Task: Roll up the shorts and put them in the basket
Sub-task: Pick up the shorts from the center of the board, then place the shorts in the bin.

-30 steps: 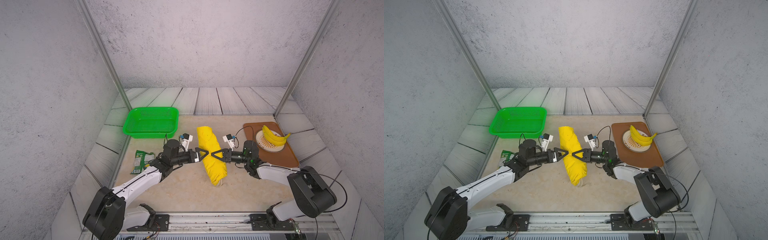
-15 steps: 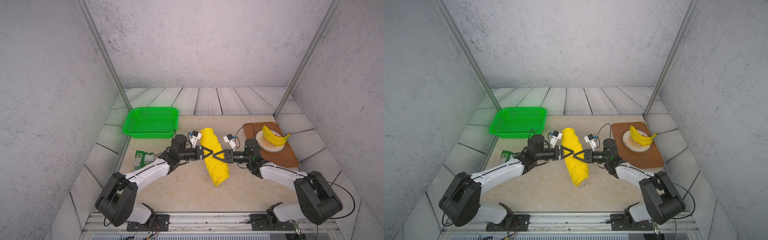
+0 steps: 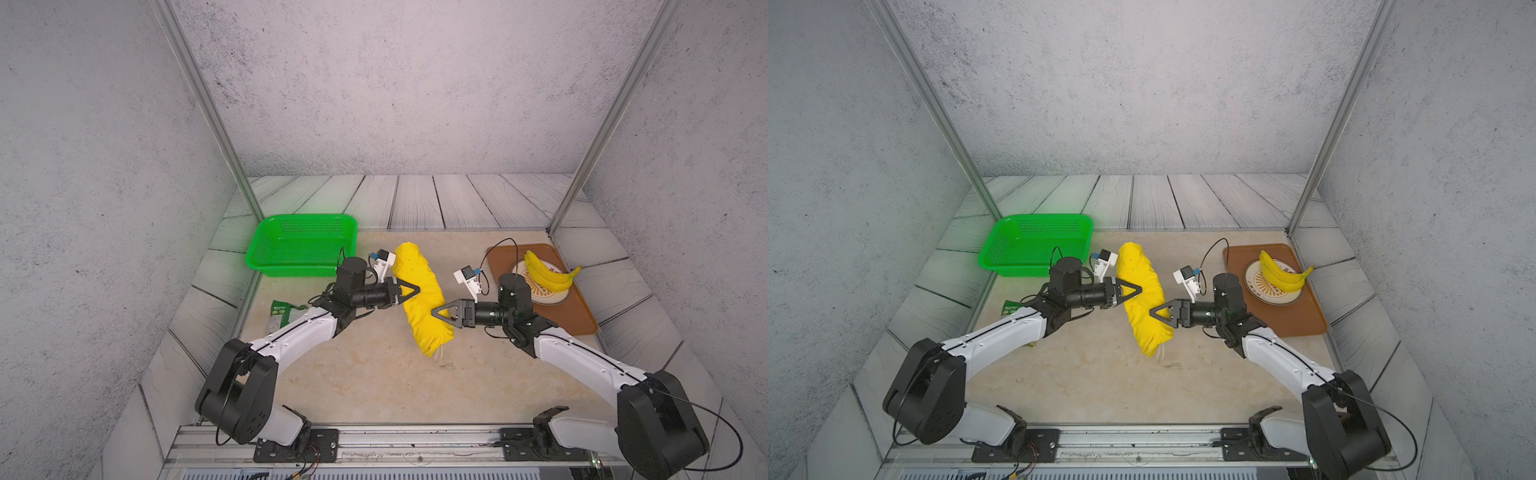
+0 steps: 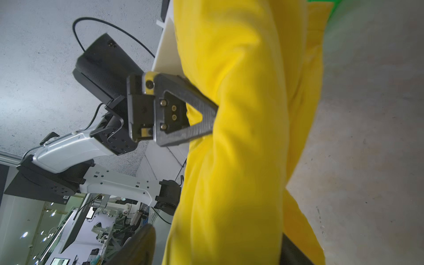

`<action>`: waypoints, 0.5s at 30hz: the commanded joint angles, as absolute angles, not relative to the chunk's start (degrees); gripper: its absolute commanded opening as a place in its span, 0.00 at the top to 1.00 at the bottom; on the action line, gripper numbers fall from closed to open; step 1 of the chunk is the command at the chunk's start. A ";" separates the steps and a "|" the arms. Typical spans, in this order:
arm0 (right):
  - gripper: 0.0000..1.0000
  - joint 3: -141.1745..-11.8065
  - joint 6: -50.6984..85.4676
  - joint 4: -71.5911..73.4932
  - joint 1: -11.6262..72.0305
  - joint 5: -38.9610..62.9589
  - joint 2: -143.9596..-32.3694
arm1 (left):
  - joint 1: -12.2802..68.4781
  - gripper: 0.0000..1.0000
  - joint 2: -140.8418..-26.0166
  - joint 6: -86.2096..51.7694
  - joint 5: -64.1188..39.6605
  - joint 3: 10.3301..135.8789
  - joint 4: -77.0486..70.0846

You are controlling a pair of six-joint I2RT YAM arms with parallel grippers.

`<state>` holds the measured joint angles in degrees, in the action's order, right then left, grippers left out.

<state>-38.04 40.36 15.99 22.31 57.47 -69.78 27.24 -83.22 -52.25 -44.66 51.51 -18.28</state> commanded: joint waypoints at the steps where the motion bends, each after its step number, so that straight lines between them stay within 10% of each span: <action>1: 0.21 -37.45 37.56 9.89 20.25 55.22 -65.51 | 22.51 1.00 -80.77 -50.11 -40.45 55.84 -18.03; 15: 0.20 -32.28 35.49 5.12 19.45 52.74 -60.91 | 0.97 1.00 -90.54 -57.52 -34.71 74.87 -23.52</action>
<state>-33.39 36.80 6.55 19.53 53.63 -62.17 3.57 -88.73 -55.35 -36.86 70.63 -17.52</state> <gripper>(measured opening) 0.798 0.177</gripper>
